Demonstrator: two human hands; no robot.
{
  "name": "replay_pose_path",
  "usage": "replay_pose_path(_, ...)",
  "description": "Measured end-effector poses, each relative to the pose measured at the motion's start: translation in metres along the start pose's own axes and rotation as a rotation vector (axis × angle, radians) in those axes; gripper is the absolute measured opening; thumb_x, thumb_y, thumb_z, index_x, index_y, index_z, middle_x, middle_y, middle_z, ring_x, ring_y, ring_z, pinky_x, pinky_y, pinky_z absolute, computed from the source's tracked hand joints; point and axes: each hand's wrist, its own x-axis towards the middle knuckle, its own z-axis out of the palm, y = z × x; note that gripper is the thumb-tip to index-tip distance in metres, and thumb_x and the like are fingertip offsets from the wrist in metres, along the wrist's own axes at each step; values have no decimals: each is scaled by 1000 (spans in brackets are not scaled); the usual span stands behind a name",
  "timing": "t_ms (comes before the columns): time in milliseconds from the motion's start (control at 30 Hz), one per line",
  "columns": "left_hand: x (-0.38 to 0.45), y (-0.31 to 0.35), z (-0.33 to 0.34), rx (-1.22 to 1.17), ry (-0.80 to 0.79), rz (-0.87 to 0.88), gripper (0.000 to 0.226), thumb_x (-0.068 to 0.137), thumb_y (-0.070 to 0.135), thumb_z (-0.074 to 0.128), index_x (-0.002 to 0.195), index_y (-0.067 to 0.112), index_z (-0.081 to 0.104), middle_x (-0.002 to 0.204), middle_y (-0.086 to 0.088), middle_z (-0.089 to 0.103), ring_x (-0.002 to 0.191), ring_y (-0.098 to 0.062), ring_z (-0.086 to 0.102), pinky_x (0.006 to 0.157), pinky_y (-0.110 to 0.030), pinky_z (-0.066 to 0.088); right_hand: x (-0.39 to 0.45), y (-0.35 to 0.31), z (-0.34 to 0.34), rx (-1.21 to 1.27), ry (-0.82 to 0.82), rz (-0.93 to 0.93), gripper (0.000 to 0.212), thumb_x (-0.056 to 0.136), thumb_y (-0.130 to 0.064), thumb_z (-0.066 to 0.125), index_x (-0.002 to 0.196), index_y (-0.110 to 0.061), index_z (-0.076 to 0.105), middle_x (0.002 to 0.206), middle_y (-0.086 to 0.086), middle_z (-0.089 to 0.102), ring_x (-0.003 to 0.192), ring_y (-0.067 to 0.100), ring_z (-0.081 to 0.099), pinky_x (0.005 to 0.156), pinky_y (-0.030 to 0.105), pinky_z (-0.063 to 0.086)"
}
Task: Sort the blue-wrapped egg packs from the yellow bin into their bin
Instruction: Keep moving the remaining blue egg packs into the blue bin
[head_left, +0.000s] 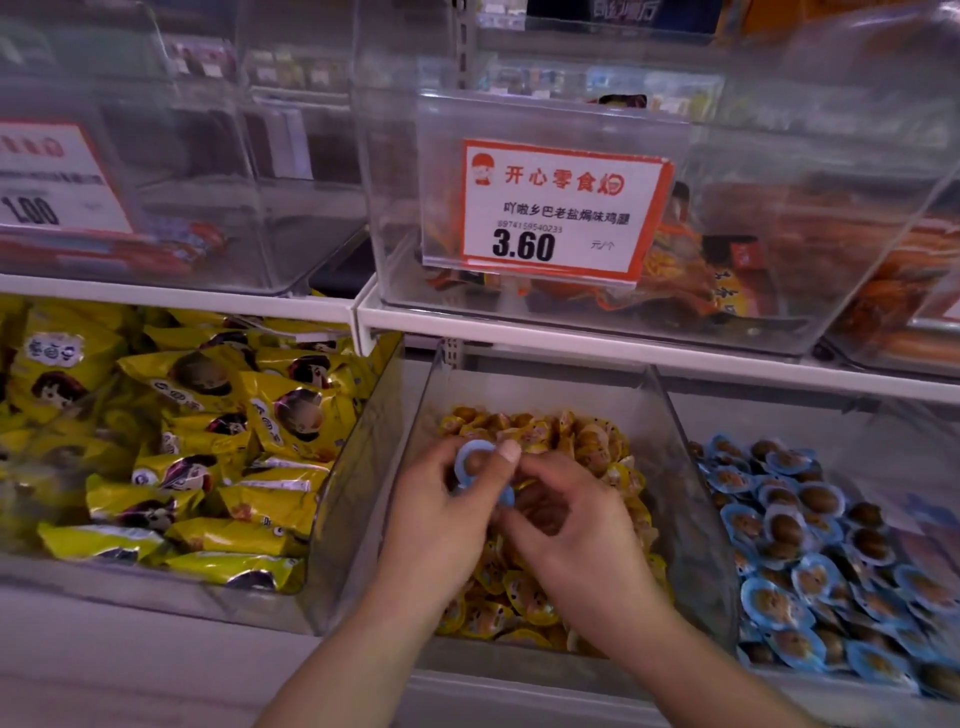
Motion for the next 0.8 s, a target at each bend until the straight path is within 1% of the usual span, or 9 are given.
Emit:
replay_pose_path(133, -7, 13, -7, -107, -71, 18, 35, 77, 55, 64, 87, 22, 73, 72, 6, 72, 62, -8, 68, 53, -22, 52, -1, -11, -5, 248, -4, 11, 35, 76, -27, 85, 108, -33, 73, 94, -8, 76, 86, 9, 71, 73, 15, 53)
replay_pose_path(233, -4, 26, -30, -289, -68, -43, 39, 72, 57, 67, 79, 20, 72, 58, 5, 57, 43, -13, 45, 40, -24, 32, 3, -22, -8, 397, 57, 27, 31, 81, -38, 78, 108, -24, 74, 97, 3, 76, 90, 14, 72, 73, 21, 56)
replay_pose_path(333, 6, 32, -63, -488, 54, -69, 31, 76, 52, 69, 76, 20, 70, 62, 1, 56, 47, -15, 45, 41, -25, 32, 27, -20, -10, 442, 93, 195, 18, 97, -17, 59, 94, -14, 76, 86, 13, 76, 78, 25, 72, 62, 25, 57)
replay_pose_path(433, 7, 28, -75, -605, 177, -174, 27, 91, 39, 66, 83, 13, 67, 62, -1, 57, 47, -16, 46, 39, -26, 36, 56, -2, 14, -85, -286, 217, 25, 98, -5, 51, 97, -15, 74, 96, 9, 76, 87, 24, 69, 75, 30, 56)
replay_pose_path(500, 7, 26, -76, -647, 197, -224, 27, 93, 36, 66, 85, 10, 65, 62, -2, 57, 47, -16, 47, 39, -26, 36, 62, 14, 40, -478, -656, 91, 21, 98, -18, 54, 106, -17, 72, 111, 4, 72, 92, 10, 62, 78, 17, 46)
replay_pose_path(567, 7, 27, -78, -666, 189, -245, 27, 93, 37, 66, 86, 11, 65, 61, -2, 57, 46, -15, 46, 42, -25, 33, 62, 31, 61, -691, -867, 37, 31, 97, -39, 55, 117, -20, 67, 124, 7, 64, 109, 15, 55, 90, 21, 44)
replay_pose_path(633, 8, 27, -83, -671, 195, -263, 27, 93, 38, 66, 85, 12, 65, 60, -1, 57, 45, -13, 46, 44, -26, 30, 66, 41, 69, -849, -889, 57, 49, 89, -59, 51, 123, -25, 64, 135, 6, 55, 126, 26, 44, 102, 35, 42)
replay_pose_path(700, 7, 27, -87, -681, 196, -268, 27, 93, 38, 66, 85, 12, 66, 60, 0, 56, 45, -14, 45, 43, -26, 32, 79, 45, 62, -1008, -843, 37, 61, 78, -65, 44, 118, -25, 66, 133, 5, 58, 123, 29, 51, 97, 38, 47)
replay_pose_path(800, 6, 24, -90, -666, 182, -260, 29, 94, 38, 65, 87, 10, 65, 60, 0, 56, 45, -15, 44, 43, -25, 34, 97, 49, 38, -1179, -809, -57, 43, 81, -45, 58, 119, -30, 70, 127, 1, 64, 120, 26, 55, 98, 34, 46)
